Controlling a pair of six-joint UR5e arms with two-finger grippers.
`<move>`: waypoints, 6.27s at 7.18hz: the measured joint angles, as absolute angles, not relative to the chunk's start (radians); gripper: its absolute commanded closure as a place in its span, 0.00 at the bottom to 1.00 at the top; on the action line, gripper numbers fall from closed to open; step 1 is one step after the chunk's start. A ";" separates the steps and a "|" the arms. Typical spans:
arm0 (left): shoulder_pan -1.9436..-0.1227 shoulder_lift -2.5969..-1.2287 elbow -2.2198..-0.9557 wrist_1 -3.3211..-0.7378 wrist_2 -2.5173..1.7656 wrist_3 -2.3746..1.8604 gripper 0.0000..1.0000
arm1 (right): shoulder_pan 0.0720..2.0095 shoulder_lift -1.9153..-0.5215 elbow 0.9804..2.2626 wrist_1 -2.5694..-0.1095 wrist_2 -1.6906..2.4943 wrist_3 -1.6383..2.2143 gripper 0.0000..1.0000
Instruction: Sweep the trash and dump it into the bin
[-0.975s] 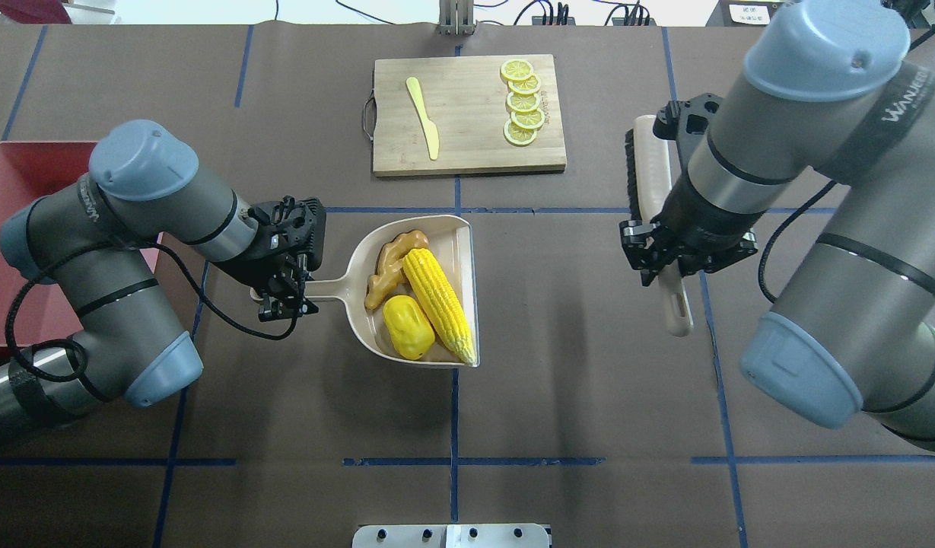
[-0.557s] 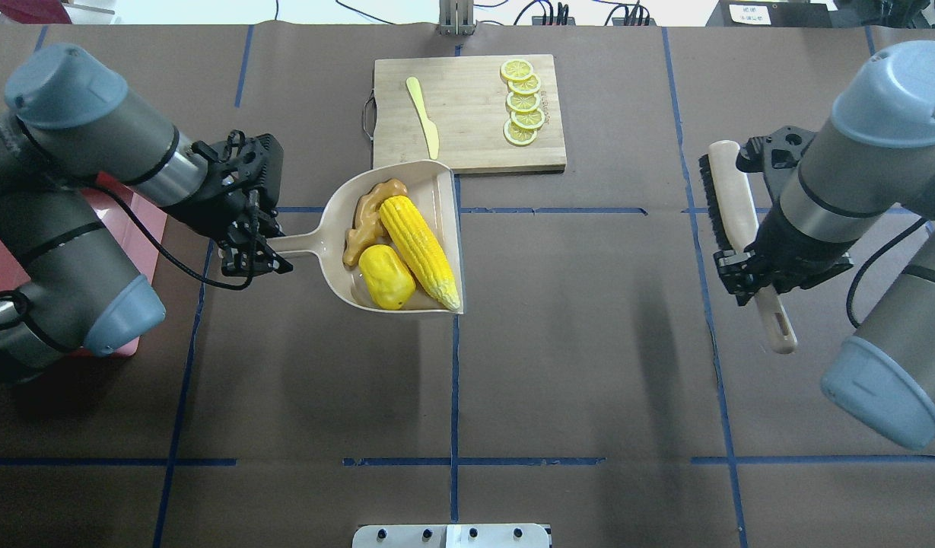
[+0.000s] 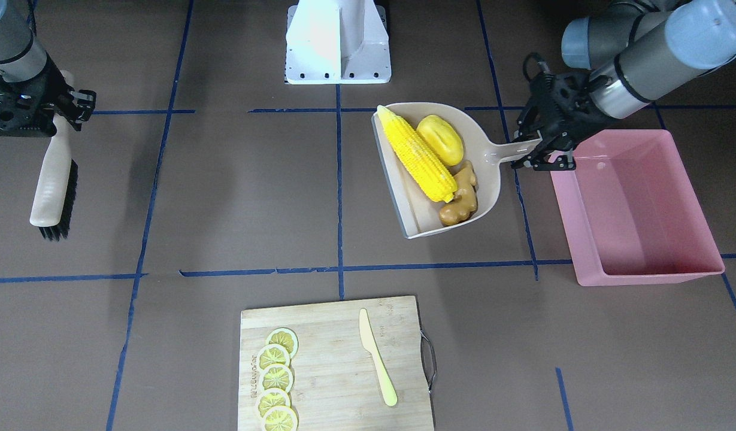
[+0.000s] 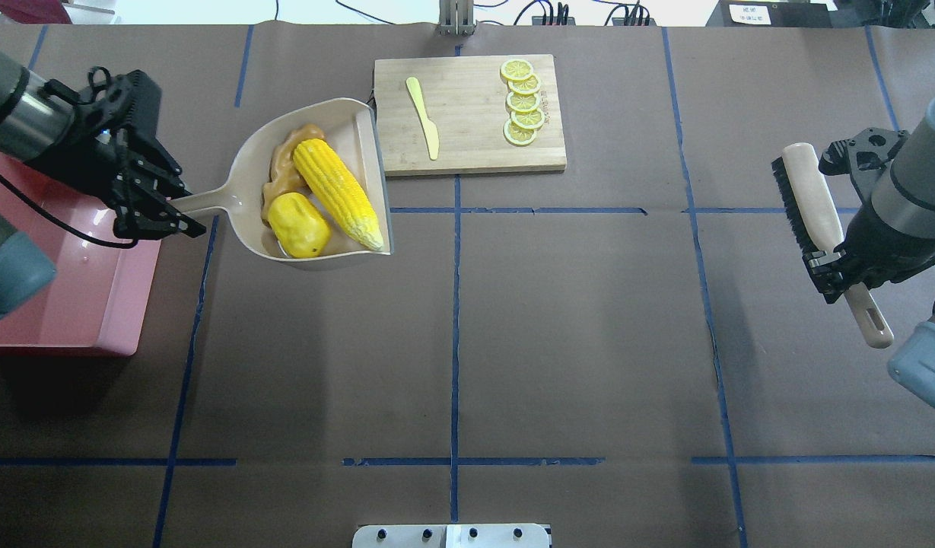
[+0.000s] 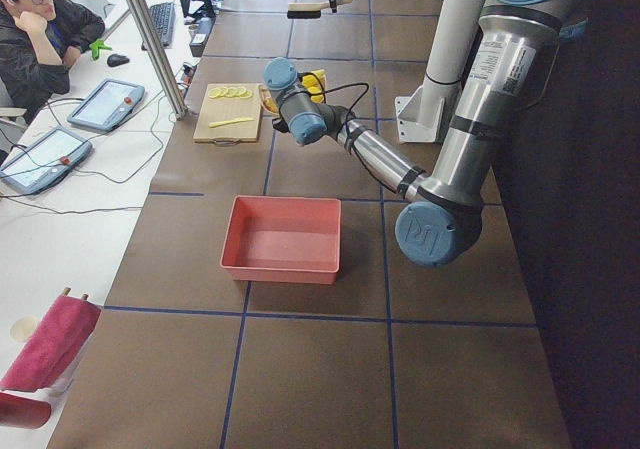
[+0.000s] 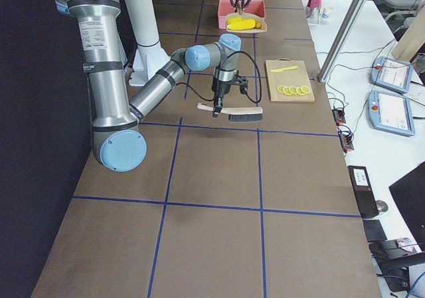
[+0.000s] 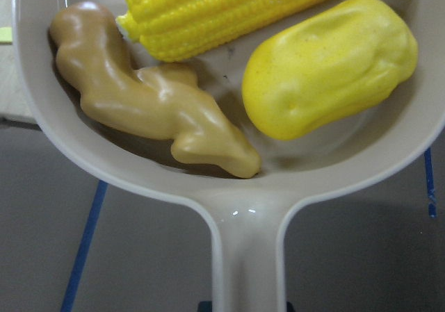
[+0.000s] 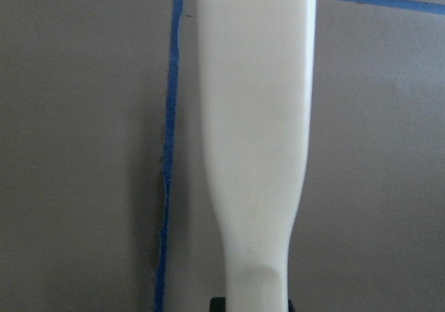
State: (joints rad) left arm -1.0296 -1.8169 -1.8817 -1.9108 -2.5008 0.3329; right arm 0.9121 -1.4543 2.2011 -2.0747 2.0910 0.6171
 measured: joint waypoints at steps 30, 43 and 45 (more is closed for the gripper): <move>-1.449 -1.362 -2.122 -1.591 -1.834 1.089 0.99 | 0.854 -1.765 1.947 -1.512 2.314 0.741 0.96; -1.421 -1.378 -2.131 -1.591 -1.717 1.092 0.99 | 0.841 -1.763 1.949 -1.502 2.332 0.741 0.00; -1.421 -1.382 -2.139 -1.588 -1.720 1.097 0.99 | 0.850 -1.764 1.981 -1.503 2.328 0.741 0.00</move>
